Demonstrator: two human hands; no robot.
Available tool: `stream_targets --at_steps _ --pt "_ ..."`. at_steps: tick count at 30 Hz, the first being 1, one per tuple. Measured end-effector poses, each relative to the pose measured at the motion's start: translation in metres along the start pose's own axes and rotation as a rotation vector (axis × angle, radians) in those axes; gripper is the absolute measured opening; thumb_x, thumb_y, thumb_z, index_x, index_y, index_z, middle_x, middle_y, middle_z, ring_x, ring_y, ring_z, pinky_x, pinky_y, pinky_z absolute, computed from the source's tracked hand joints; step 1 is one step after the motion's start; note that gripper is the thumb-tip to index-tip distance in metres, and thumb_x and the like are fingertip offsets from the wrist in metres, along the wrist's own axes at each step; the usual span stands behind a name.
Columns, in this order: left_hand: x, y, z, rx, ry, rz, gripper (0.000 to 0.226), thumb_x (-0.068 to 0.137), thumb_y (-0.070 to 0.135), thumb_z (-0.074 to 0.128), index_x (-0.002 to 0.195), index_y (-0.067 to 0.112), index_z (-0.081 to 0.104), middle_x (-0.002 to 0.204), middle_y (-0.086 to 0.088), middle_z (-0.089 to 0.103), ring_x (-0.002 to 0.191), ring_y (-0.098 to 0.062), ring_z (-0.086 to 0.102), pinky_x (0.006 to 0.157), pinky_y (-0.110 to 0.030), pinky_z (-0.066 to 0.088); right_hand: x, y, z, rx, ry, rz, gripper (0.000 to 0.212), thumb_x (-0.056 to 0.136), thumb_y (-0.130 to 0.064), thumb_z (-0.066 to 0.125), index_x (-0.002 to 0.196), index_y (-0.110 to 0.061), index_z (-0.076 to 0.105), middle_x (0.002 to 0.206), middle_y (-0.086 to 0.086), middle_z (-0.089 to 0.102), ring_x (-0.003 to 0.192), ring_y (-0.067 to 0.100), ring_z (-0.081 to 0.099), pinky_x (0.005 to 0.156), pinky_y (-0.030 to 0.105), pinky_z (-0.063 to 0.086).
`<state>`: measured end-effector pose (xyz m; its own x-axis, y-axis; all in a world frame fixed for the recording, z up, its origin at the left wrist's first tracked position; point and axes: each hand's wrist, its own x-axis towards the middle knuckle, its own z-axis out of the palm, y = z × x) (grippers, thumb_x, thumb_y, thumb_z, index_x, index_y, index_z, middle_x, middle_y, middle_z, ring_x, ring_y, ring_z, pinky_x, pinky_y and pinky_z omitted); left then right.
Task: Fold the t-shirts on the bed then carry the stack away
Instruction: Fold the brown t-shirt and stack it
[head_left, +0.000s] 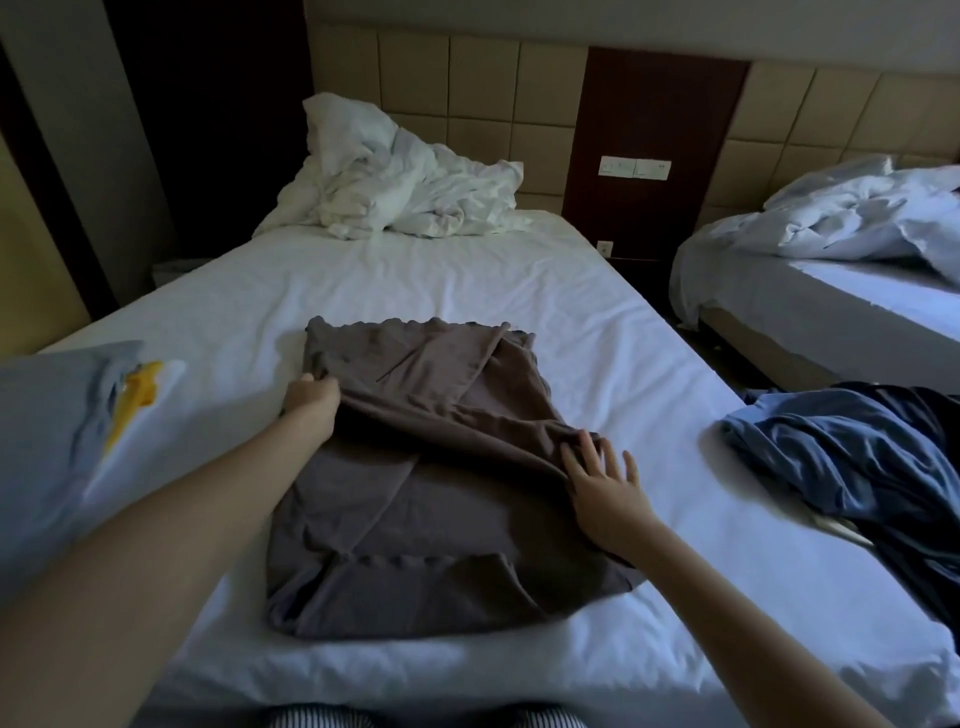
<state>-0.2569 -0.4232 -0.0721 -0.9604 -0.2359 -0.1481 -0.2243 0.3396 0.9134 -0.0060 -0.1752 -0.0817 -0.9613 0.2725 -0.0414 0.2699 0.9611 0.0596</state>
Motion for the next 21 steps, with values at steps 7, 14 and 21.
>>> stream_targets --at_steps 7,14,21 --pt "-0.013 0.057 0.004 -0.873 -0.24 0.034 0.023 0.103 0.008 0.026 0.11 0.016 0.046 0.108 -0.006 0.054 0.088 -0.018 0.056 0.072 -0.034 0.05 -0.018 0.023 -0.015 -0.107 -0.162 0.063 0.061 0.099 -0.018 0.023 0.149 -0.017 -0.011 0.156 0.015 -0.015 0.143 0.036 -0.013 0.115 0.051 -0.007" --pt "0.008 0.003 -0.008 -1.05 -0.044 -0.52 0.041 0.102 -0.001 0.023 0.142 -0.006 0.031 0.149 -0.018 0.034 0.135 -0.027 0.034 0.101 -0.015 0.024 -0.014 0.022 -0.006 0.11 -0.177 -0.138 0.082 0.091 -0.019 0.043 0.145 -0.034 -0.017 0.153 -0.002 -0.025 0.143 0.023 -0.018 0.117 0.033 0.003" --pt "0.028 -0.02 -0.008 -0.9 -0.203 -0.325 0.043 0.103 0.008 0.022 0.145 0.006 0.032 0.149 -0.01 0.036 0.135 -0.025 0.038 0.107 -0.032 0.033 -0.006 0.041 -0.028 0.134 -0.501 -0.244 0.066 0.094 -0.03 0.046 0.148 -0.036 0.008 0.157 -0.004 -0.003 0.145 0.022 -0.006 0.117 0.045 -0.002"
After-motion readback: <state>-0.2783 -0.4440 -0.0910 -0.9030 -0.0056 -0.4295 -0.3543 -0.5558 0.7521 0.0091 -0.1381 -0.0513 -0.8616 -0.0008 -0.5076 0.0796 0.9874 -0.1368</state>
